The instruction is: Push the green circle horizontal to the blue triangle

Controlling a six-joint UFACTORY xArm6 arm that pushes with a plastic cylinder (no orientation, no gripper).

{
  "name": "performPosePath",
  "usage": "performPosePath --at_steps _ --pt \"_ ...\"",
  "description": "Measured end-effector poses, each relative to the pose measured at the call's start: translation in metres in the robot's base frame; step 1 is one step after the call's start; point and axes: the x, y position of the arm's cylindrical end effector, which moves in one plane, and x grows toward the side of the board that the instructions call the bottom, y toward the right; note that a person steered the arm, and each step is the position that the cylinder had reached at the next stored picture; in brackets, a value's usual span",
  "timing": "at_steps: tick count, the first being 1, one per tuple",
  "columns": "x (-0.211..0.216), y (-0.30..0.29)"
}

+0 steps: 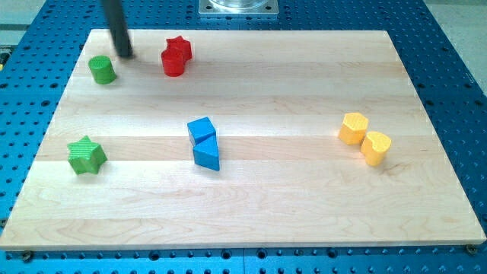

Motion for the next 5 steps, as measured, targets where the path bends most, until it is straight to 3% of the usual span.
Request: performPosePath --at_steps 1,2,3,4,5 --pt "0.096 0.007" --pt "0.044 -0.010" --pt "0.054 -0.077" --pt "0.112 -0.014" --pt "0.071 -0.008"
